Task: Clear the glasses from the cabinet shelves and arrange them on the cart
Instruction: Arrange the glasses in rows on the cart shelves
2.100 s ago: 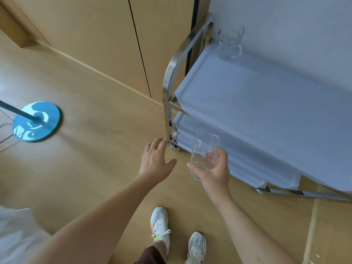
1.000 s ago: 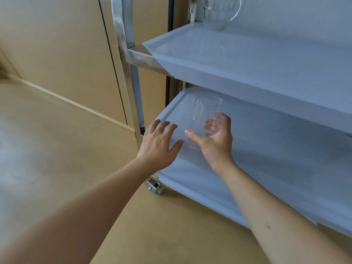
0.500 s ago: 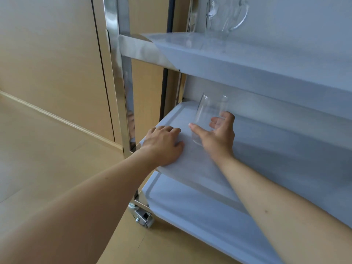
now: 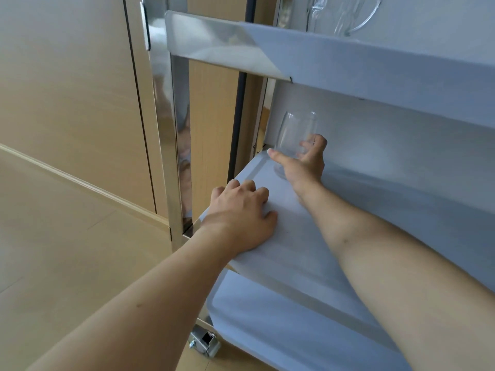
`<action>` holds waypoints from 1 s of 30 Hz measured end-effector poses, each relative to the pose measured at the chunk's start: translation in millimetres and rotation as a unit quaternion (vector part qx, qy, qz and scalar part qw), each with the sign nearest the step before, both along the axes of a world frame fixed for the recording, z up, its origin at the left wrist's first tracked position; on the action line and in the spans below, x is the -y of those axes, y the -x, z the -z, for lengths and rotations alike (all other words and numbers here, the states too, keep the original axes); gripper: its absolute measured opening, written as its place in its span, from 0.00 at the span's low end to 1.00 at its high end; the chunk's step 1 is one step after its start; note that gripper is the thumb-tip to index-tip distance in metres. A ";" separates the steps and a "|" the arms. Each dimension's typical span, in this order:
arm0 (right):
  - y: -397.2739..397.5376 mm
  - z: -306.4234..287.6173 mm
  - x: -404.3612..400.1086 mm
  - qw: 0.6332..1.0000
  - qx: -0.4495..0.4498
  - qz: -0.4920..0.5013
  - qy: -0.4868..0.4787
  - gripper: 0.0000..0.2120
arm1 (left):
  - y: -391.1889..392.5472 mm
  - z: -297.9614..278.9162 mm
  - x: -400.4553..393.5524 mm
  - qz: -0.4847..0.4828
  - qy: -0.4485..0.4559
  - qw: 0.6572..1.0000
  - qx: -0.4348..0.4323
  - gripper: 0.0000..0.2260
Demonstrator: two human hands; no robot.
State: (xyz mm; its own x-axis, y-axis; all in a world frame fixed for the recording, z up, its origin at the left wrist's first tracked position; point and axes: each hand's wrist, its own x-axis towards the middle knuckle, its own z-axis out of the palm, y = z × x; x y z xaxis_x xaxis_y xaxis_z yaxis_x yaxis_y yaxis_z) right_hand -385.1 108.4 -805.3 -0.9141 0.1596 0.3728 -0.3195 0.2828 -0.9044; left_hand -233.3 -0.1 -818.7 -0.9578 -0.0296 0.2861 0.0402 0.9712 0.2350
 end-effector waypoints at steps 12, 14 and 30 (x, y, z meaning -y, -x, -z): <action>30.3 -1.1 17.8 0.999 0.005 -0.001 -0.041 0.42 | -0.3 2.3 0.2 0.000 -0.014 1.000 -0.003 0.17; 28.6 -1.5 18.0 0.999 0.020 0.001 -0.046 0.44 | 0.0 2.0 0.4 0.000 -0.013 1.000 -0.003 0.17; -110.1 -3.5 -35.2 0.973 0.057 -0.063 -0.216 0.38 | -17.4 -10.1 -4.7 0.006 0.014 0.998 0.054 0.17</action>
